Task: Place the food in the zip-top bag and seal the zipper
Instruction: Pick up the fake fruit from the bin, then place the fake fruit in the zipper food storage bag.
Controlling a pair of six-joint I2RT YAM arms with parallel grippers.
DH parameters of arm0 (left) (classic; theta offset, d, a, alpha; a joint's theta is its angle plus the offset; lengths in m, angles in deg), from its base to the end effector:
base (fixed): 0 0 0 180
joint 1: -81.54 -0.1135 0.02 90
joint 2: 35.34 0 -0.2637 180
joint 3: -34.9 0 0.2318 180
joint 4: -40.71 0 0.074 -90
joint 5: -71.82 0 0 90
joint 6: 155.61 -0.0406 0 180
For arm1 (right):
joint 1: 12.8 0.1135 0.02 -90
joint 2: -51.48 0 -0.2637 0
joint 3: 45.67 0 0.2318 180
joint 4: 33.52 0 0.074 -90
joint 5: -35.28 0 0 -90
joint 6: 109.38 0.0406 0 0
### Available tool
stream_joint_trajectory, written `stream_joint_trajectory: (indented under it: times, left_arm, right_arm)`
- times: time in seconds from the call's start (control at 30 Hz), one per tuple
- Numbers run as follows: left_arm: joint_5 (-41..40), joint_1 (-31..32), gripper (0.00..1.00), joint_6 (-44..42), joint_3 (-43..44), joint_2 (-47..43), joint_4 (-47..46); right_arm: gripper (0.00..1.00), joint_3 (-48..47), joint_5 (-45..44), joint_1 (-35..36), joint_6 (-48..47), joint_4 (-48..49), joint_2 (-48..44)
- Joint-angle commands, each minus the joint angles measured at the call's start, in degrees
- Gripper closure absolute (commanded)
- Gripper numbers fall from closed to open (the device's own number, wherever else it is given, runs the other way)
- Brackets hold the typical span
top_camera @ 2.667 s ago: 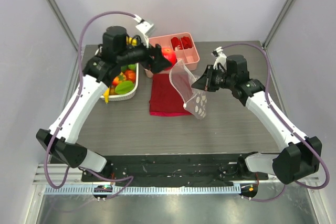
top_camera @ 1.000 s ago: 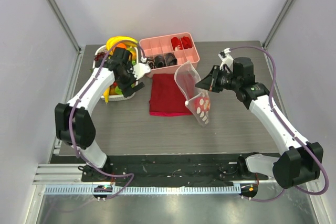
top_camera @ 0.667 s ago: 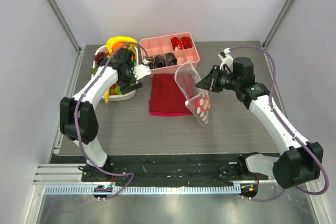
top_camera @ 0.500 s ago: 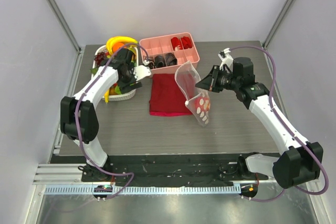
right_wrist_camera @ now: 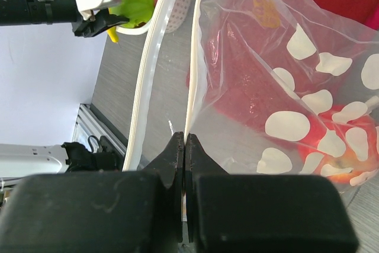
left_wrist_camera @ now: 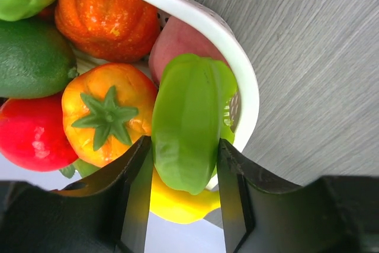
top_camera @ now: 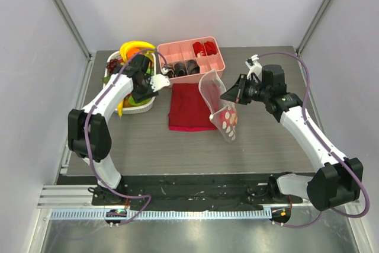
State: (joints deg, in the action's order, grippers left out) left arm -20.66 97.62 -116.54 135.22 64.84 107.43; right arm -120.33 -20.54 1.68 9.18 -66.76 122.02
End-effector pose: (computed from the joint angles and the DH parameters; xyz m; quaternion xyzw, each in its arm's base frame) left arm 0.3310 -0.0936 0.2685 0.5367 0.8187 0.0810 0.1873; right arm 0.2435 0.0864 0.3264 -0.0468 0.8361 0.4133 0.3576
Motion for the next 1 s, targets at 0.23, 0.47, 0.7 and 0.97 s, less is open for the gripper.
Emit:
stream_joint_trajectory:
  times: [0.23,0.47,0.7,0.97]
  left_arm:
    - [5.7,-0.2,0.77,4.9,9.6,-5.4,5.7]
    - [26.3,0.9,0.77,25.0,28.9,-5.1,8.7]
    - [34.3,8.8,0.78,46.2,28.2,-8.1,-4.6]
    - [35.3,16.6,0.75,74.5,4.6,-13.6,-34.3]
  right_arm:
    - [0.99,-1.8,0.3,-0.6,-1.0,1.2,-0.1]
    - [0.99,-2.4,0.5,-0.7,-0.3,1.2,0.3]
    - [0.99,-1.5,0.7,-1.1,1.0,1.5,0.9]
    - [0.99,-1.5,1.0,-1.7,2.4,1.7,1.3]
